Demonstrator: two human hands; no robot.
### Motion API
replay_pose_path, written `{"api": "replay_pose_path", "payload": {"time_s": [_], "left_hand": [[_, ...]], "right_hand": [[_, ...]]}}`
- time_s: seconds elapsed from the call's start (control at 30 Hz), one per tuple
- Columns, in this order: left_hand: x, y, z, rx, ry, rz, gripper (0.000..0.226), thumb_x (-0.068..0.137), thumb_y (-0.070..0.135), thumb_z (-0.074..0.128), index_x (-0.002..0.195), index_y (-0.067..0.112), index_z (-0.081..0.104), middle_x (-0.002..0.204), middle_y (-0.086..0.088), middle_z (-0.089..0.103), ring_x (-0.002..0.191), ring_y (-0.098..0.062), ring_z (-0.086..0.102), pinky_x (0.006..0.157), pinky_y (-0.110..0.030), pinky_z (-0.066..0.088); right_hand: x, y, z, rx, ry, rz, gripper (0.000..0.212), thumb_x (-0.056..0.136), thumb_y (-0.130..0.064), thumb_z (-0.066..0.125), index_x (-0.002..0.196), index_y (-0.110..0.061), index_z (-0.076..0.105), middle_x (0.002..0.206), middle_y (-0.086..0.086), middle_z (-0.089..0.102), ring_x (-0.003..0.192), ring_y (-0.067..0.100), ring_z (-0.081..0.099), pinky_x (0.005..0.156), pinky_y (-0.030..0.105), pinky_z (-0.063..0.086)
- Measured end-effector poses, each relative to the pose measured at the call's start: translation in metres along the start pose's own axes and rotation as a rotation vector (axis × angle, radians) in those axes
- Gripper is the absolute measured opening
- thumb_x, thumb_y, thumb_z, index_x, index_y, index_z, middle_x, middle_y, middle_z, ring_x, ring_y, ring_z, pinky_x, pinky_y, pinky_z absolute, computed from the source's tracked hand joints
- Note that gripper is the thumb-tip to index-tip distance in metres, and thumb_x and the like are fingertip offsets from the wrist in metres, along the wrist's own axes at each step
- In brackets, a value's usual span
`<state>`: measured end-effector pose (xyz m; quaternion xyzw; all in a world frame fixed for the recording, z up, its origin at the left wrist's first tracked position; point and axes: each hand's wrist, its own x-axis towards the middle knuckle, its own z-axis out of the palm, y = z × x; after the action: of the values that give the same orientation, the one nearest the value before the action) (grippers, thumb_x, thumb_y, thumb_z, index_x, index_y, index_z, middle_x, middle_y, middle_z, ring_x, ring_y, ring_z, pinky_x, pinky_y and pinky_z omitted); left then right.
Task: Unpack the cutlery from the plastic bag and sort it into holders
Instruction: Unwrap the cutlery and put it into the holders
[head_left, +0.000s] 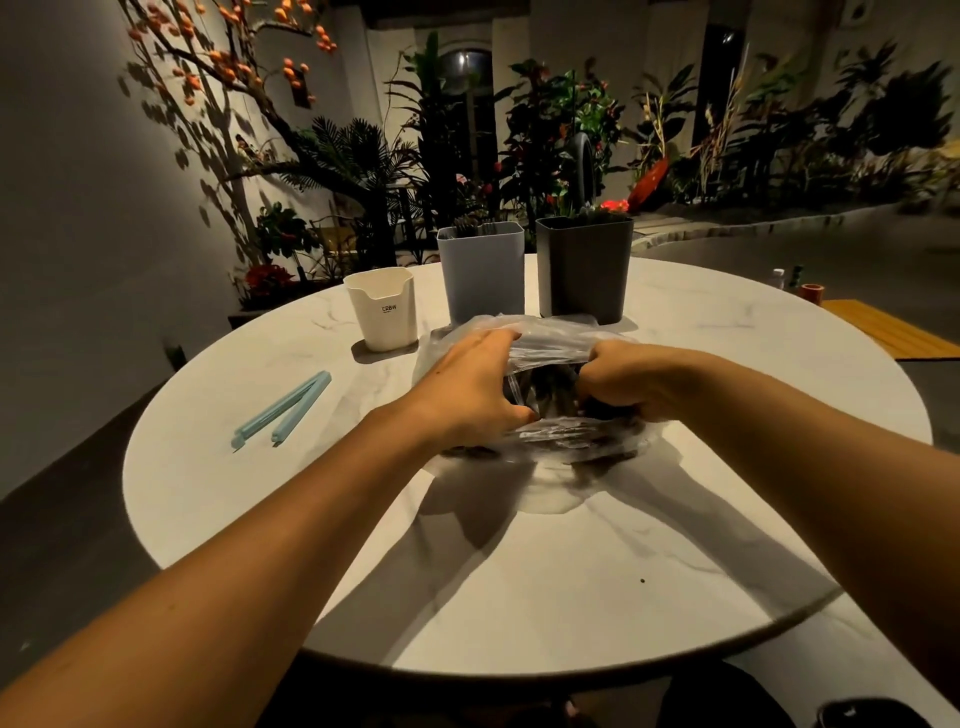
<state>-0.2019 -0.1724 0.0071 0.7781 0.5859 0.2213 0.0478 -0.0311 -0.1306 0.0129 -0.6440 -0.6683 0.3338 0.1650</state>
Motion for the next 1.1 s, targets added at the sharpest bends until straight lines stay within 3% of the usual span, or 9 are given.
{"api": "replay_pose_path", "payload": {"time_s": [0.17, 0.23, 0.33, 0.47, 0.57, 0.67, 0.8, 0.93, 1.1], "left_hand": [[-0.006, 0.01, -0.001, 0.004, -0.096, -0.018, 0.099, 0.077, 0.039, 0.084, 0.154, 0.022, 0.025, 0.157, -0.001, 0.036, 0.141, -0.022, 0.036, 0.111, -0.034, 0.037], [-0.009, 0.014, -0.001, 0.005, -0.11, -0.02, 0.099, 0.074, 0.042, 0.086, 0.152, 0.02, 0.028, 0.153, -0.003, 0.038, 0.137, -0.021, 0.037, 0.109, -0.033, 0.038], [-0.016, 0.02, 0.0, 0.019, -0.162, -0.011, 0.106, 0.07, 0.047, 0.087, 0.152, 0.018, 0.025, 0.153, -0.003, 0.035, 0.137, -0.02, 0.036, 0.11, -0.032, 0.036], [-0.023, 0.025, 0.002, 0.048, -0.205, -0.019, 0.126, 0.065, 0.053, 0.088, 0.158, 0.021, 0.01, 0.16, -0.003, 0.026, 0.146, -0.024, 0.027, 0.12, -0.041, 0.03], [-0.024, 0.025, 0.001, 0.022, -0.174, -0.032, 0.107, 0.063, 0.051, 0.09, 0.147, 0.024, 0.028, 0.144, -0.001, 0.044, 0.129, -0.022, 0.044, 0.108, -0.038, 0.044], [-0.025, 0.026, -0.003, 0.032, -0.155, -0.033, 0.097, 0.065, 0.05, 0.09, 0.141, 0.024, 0.035, 0.139, 0.0, 0.047, 0.121, -0.018, 0.045, 0.101, -0.033, 0.046], [-0.026, 0.028, -0.007, 0.068, -0.123, -0.048, 0.09, 0.074, 0.042, 0.086, 0.145, 0.019, 0.034, 0.147, -0.004, 0.043, 0.131, -0.023, 0.042, 0.108, -0.038, 0.044], [-0.029, 0.031, -0.013, 0.085, -0.103, -0.058, 0.084, 0.075, 0.042, 0.085, 0.141, 0.019, 0.039, 0.144, -0.004, 0.046, 0.127, -0.023, 0.045, 0.104, -0.037, 0.045], [-0.036, 0.041, -0.017, 0.073, -0.122, -0.046, 0.11, 0.068, 0.044, 0.089, 0.154, 0.023, 0.022, 0.157, -0.001, 0.033, 0.139, -0.024, 0.036, 0.112, -0.039, 0.038]], "right_hand": [[-0.008, -0.004, -0.007, 0.048, -0.001, -0.003, 0.016, 0.094, -0.02, 0.065, 0.106, -0.009, 0.062, 0.098, 0.012, 0.066, 0.089, 0.023, 0.065, 0.087, 0.034, 0.056], [-0.013, -0.006, -0.006, 0.029, -0.035, 0.015, 0.014, 0.091, -0.02, 0.071, 0.096, -0.009, 0.063, 0.092, 0.01, 0.067, 0.083, 0.02, 0.065, 0.082, 0.032, 0.055], [-0.015, -0.004, -0.004, 0.047, -0.038, 0.049, 0.009, 0.095, -0.015, 0.065, 0.091, -0.01, 0.059, 0.095, 0.012, 0.069, 0.086, 0.022, 0.068, 0.079, 0.031, 0.056], [-0.014, -0.007, -0.006, 0.377, -0.108, 0.145, 0.016, 0.103, -0.009, 0.045, 0.097, -0.002, 0.058, 0.075, 0.011, 0.061, 0.059, 0.013, 0.056, 0.057, 0.021, 0.051], [-0.019, -0.007, -0.008, 0.477, -0.174, 0.181, 0.026, 0.105, -0.009, 0.036, 0.091, -0.003, 0.057, 0.062, 0.005, 0.049, 0.045, 0.007, 0.04, 0.045, 0.013, 0.034], [-0.024, -0.006, -0.008, 0.401, -0.185, 0.159, 0.027, 0.106, -0.01, 0.035, 0.09, -0.003, 0.056, 0.06, 0.004, 0.044, 0.039, 0.005, 0.035, 0.043, 0.013, 0.029], [-0.026, -0.008, -0.013, 0.259, -0.202, 0.154, 0.022, 0.105, -0.016, 0.04, 0.101, -0.003, 0.058, 0.066, 0.005, 0.05, 0.051, 0.009, 0.042, 0.06, 0.019, 0.035], [-0.042, -0.007, -0.025, 0.273, -0.295, 0.164, 0.025, 0.105, -0.013, 0.038, 0.099, 0.001, 0.057, 0.063, 0.005, 0.048, 0.042, 0.006, 0.039, 0.037, 0.014, 0.034], [-0.068, -0.008, -0.032, 0.227, -0.333, 0.059, 0.018, 0.102, -0.008, 0.046, 0.113, 0.002, 0.057, 0.075, 0.012, 0.057, 0.047, 0.008, 0.045, 0.041, 0.014, 0.036]]}}
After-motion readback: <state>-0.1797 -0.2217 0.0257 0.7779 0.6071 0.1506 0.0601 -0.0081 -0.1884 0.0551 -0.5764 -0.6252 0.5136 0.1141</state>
